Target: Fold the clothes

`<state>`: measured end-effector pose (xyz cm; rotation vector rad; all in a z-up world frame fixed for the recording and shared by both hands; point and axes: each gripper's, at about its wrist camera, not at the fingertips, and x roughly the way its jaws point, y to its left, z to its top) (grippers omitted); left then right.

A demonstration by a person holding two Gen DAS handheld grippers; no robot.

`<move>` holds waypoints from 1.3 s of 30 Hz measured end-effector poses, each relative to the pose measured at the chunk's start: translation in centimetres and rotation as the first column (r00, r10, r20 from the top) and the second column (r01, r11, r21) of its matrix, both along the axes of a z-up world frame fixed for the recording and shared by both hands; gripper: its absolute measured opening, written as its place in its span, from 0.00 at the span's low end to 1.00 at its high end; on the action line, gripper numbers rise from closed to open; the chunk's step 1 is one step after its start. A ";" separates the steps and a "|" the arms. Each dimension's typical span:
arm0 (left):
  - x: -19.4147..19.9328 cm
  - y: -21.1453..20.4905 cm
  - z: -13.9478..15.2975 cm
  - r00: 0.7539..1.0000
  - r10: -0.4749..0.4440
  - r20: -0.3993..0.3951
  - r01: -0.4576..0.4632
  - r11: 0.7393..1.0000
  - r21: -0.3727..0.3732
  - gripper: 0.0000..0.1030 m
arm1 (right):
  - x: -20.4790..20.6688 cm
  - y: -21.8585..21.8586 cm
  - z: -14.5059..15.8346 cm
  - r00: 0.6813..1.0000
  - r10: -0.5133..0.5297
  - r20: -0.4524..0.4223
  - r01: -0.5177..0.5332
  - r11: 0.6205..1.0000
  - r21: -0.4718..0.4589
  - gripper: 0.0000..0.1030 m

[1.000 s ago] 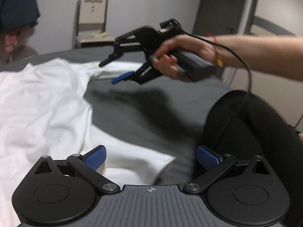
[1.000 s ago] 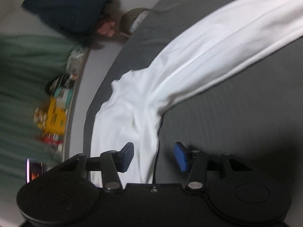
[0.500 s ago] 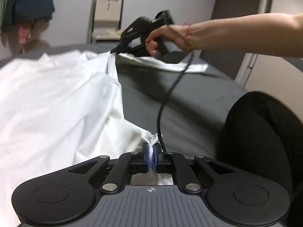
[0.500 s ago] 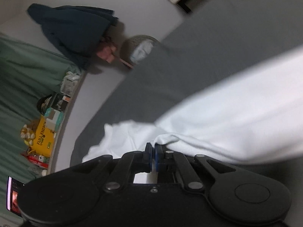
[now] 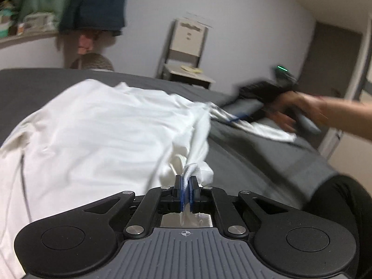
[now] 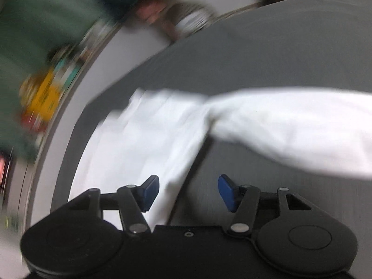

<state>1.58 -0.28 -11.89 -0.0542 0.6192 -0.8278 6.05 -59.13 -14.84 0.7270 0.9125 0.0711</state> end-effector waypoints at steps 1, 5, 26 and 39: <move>-0.1 0.3 0.0 1.000 0.008 0.001 -0.008 1.000 -0.006 0.04 | -1.1 1.4 0.4 0.998 0.059 -0.007 -0.059 0.998 -0.003 0.54; -0.6 0.0 0.0 0.999 0.028 0.021 -0.028 1.000 -0.007 0.04 | -6.0 9.3 2.3 0.931 0.365 -0.011 -0.364 0.925 -0.106 0.54; -0.1 -0.6 -1.7 0.998 0.060 -0.018 -0.059 0.997 0.038 0.05 | -11.9 25.7 -0.3 0.908 0.407 -0.104 -0.408 0.797 -0.444 0.56; 0.5 -2.2 -3.4 0.997 -0.036 -0.069 0.042 0.996 0.076 0.05 | -15.6 18.9 6.3 0.989 0.138 0.052 -0.077 0.783 -0.618 0.03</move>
